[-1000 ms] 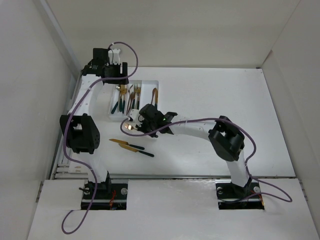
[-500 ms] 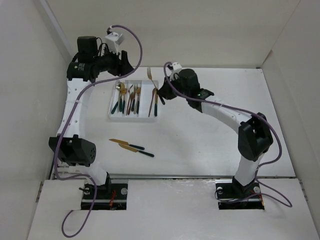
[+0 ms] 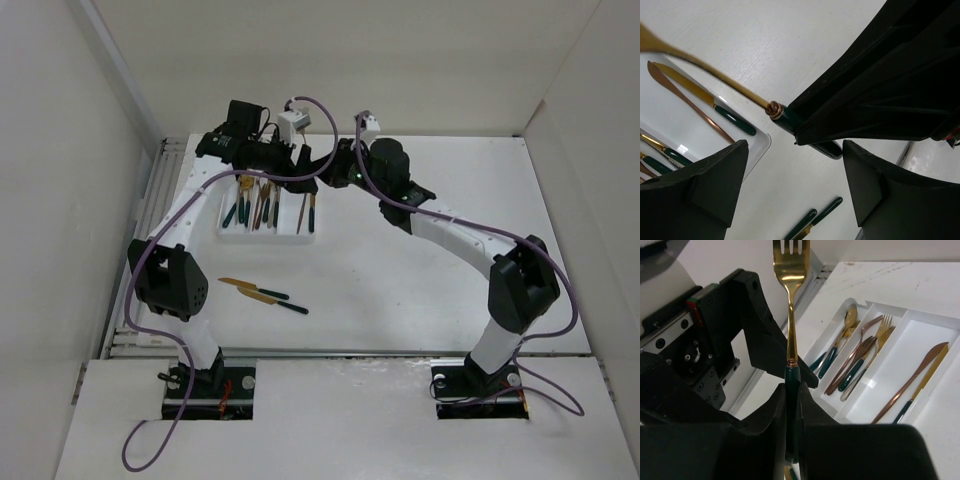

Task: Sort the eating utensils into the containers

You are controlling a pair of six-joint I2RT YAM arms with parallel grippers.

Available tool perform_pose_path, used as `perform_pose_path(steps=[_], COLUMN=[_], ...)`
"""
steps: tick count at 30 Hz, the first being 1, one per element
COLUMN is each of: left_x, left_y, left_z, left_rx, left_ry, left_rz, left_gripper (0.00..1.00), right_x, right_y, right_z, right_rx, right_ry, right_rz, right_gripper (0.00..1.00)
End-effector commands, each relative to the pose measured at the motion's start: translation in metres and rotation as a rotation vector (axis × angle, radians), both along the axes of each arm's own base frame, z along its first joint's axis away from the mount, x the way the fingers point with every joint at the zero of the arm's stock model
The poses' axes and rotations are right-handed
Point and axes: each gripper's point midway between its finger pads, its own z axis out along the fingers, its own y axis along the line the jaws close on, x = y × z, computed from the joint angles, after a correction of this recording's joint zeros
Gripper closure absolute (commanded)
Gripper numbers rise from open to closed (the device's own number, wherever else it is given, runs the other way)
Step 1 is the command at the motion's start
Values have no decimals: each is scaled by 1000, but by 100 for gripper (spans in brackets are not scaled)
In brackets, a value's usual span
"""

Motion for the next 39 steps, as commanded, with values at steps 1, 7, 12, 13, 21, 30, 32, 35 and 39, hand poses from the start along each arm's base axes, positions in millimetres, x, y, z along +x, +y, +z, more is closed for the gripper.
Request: perform_pose_path(steps=[1,7,12,13,21,30,32,35,39], left_x=[-1,7,5,4,16,59,68,75,80], left_y=[-8,-10,-15,-14,4,70,86,110,117], left_z=[15,8,4,0,-5,-69,-86,-121,-153], left_rx=[-47,-54,-81,-77,-116,-15,25,108,143], left_ry=[-25,-2,17,29,83,204,223,284,344], left_rz=[-17,13,-10,-9,61,350,405,489,510], left_gripper=[27,41,54,58,100,100,100,100,100], right_x=[-2,-10,-13,-11,-6,11,15,16,16], right_y=[-7,-1,6,5,25,45,40,28,10], right_z=[48,53,48,49,33,2,-5,-14,-17], right_rx=[149,169,186,193,204,200,190,150,38], right_ry=[-59,-68,-32,-26,33,110,125,127,71], right_rz=[-44,-32,-22,-34,13,59,44,15,-26], right_gripper=[100,100,100,100,100,33,26,8,0])
